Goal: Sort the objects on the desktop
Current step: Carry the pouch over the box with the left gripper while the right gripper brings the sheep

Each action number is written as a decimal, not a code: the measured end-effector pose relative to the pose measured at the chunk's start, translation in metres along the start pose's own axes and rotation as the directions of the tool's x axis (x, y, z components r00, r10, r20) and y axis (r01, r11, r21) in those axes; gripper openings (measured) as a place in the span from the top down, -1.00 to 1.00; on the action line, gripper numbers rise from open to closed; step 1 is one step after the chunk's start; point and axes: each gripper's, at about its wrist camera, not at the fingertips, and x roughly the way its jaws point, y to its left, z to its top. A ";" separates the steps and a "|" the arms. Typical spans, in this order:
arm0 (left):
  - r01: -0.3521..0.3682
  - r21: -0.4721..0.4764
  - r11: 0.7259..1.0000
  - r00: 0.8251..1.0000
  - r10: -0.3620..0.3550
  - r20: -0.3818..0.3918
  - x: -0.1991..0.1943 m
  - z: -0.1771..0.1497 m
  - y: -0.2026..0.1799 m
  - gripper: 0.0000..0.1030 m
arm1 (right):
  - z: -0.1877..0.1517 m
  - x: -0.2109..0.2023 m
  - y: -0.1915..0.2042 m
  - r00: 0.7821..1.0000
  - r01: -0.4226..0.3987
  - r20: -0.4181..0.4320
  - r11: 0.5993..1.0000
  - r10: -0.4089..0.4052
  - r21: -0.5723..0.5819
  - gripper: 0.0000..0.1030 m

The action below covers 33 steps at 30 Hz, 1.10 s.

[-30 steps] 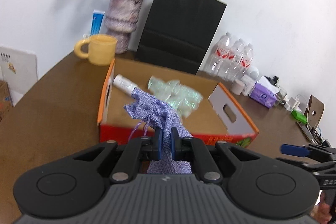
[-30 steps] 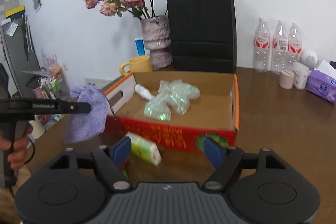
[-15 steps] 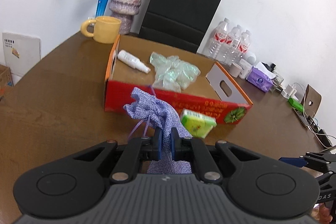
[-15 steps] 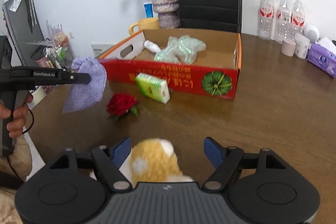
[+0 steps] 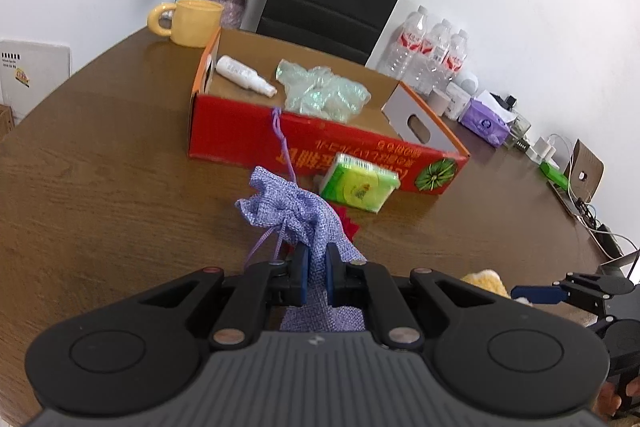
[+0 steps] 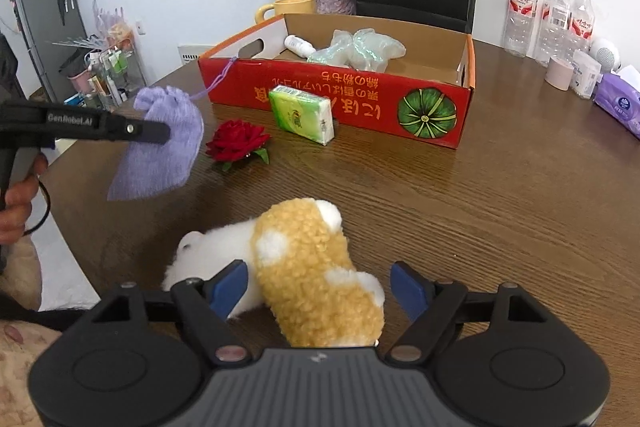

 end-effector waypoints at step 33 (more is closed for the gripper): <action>0.001 -0.004 1.000 0.999 0.000 0.041 -0.007 0.009 0.002 0.83 | 0.006 -0.001 0.010 0.994 0.069 0.090 0.997 -0.066 -0.037 0.10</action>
